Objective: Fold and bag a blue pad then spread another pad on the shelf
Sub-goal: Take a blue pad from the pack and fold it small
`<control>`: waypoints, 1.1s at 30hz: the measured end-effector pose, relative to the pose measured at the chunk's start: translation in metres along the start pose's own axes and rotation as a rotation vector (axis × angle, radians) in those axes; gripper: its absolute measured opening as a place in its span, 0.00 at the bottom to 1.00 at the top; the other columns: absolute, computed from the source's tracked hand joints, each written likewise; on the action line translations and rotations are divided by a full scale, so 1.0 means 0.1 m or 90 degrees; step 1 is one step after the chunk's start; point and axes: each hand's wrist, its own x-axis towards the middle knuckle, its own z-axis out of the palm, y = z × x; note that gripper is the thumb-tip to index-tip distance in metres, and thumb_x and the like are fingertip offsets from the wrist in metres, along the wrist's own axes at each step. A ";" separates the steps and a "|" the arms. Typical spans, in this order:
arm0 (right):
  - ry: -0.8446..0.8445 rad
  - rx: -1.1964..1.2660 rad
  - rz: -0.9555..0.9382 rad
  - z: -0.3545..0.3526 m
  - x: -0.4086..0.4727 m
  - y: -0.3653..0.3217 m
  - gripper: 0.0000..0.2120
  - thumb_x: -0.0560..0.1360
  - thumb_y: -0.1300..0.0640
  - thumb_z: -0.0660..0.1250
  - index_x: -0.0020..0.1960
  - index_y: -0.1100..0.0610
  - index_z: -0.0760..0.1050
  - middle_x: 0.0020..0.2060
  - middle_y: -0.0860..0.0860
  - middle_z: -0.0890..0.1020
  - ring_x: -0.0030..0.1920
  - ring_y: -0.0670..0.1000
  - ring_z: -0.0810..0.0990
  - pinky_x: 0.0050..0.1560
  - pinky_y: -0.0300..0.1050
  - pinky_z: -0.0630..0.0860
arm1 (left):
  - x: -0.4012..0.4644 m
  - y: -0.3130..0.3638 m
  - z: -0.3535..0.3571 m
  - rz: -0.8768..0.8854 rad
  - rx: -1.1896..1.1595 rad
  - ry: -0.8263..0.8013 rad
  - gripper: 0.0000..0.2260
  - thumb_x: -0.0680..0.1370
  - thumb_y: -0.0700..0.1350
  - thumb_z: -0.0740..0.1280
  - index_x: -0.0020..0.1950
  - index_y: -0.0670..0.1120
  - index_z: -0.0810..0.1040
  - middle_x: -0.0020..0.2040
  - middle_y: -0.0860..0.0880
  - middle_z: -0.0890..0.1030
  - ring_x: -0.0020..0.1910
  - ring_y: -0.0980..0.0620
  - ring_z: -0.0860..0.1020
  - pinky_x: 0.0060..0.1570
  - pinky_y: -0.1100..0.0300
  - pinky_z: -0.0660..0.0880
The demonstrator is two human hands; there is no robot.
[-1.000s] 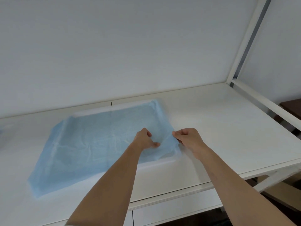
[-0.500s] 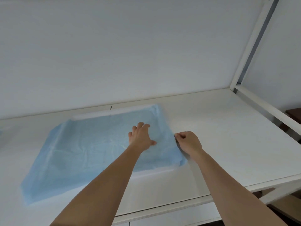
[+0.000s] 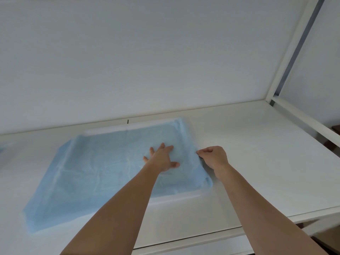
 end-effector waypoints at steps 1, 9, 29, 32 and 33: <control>0.001 0.026 -0.004 0.00 0.00 -0.01 0.04 0.70 0.55 0.72 0.38 0.54 0.82 0.38 0.50 0.84 0.40 0.50 0.81 0.44 0.44 0.79 | 0.00 0.01 0.00 0.000 0.002 -0.001 0.35 0.74 0.58 0.68 0.76 0.59 0.55 0.79 0.55 0.46 0.76 0.39 0.42 0.69 0.32 0.47; -0.026 0.078 -0.074 -0.02 0.01 -0.14 0.05 0.71 0.59 0.70 0.42 0.60 0.82 0.35 0.51 0.82 0.36 0.49 0.79 0.35 0.38 0.73 | -0.02 0.01 -0.02 -0.002 0.004 -0.001 0.35 0.73 0.58 0.69 0.75 0.60 0.56 0.78 0.54 0.49 0.76 0.39 0.44 0.69 0.32 0.49; -0.041 -0.141 -0.129 0.15 0.65 -0.23 0.08 0.75 0.50 0.65 0.47 0.50 0.83 0.40 0.46 0.83 0.45 0.49 0.81 0.50 0.46 0.77 | 0.23 0.10 -0.29 0.022 0.299 0.105 0.42 0.71 0.60 0.70 0.77 0.58 0.49 0.67 0.52 0.69 0.63 0.44 0.73 0.65 0.44 0.60; -0.044 -0.128 -0.104 0.16 0.72 -0.24 0.05 0.73 0.49 0.68 0.42 0.48 0.82 0.40 0.45 0.83 0.45 0.49 0.81 0.53 0.49 0.77 | 0.26 0.06 -0.32 0.019 0.254 0.090 0.43 0.70 0.59 0.72 0.77 0.58 0.49 0.74 0.52 0.61 0.72 0.44 0.61 0.67 0.41 0.56; -0.041 -0.113 -0.096 0.16 0.73 -0.24 0.05 0.72 0.49 0.69 0.39 0.47 0.81 0.40 0.45 0.83 0.45 0.49 0.81 0.53 0.48 0.77 | 0.27 0.06 -0.33 0.020 0.253 0.078 0.44 0.70 0.59 0.72 0.77 0.58 0.48 0.76 0.52 0.57 0.74 0.44 0.57 0.69 0.39 0.53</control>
